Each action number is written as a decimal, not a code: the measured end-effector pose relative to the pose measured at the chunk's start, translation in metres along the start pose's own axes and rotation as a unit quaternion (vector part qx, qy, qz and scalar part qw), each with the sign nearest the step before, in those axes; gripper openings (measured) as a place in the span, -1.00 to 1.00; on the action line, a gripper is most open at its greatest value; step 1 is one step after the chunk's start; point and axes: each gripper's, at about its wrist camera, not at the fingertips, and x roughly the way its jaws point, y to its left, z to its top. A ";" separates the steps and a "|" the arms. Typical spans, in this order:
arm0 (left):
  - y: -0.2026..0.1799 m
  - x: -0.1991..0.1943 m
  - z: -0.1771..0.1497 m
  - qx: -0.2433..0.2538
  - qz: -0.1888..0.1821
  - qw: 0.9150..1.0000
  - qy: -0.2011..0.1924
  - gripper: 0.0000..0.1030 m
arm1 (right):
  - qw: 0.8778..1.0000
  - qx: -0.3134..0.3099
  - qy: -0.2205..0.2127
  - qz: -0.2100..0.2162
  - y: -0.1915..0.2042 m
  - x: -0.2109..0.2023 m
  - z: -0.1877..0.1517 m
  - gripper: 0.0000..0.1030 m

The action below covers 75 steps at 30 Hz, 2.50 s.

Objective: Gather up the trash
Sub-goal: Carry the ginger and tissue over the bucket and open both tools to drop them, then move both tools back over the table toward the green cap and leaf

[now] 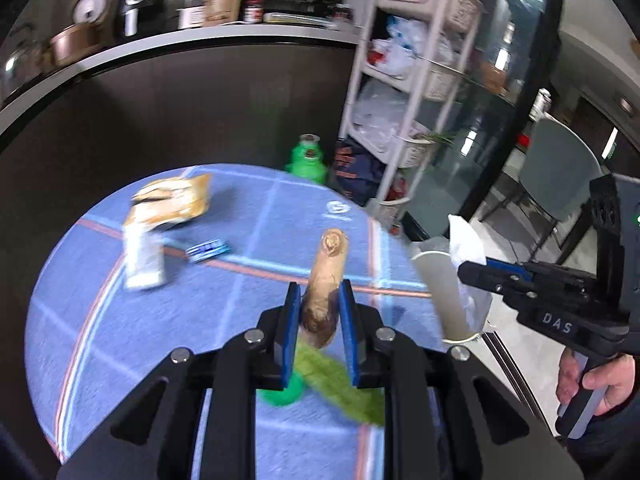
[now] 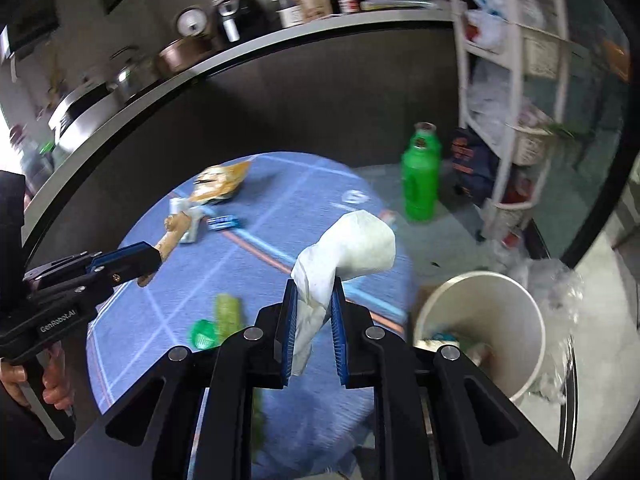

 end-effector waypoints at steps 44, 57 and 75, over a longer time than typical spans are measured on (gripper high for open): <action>-0.189 0.229 0.019 0.121 -0.091 0.979 0.140 0.42 | 0.992 0.102 0.062 -0.030 -0.204 0.078 -0.093 0.11; -0.174 0.197 0.043 0.073 -0.075 0.990 0.090 0.93 | 0.997 0.067 0.030 -0.038 -0.191 0.055 -0.083 0.84; -0.129 0.087 0.042 0.047 -0.010 0.999 0.007 0.93 | 0.999 0.007 -0.014 -0.046 -0.118 -0.008 -0.049 0.84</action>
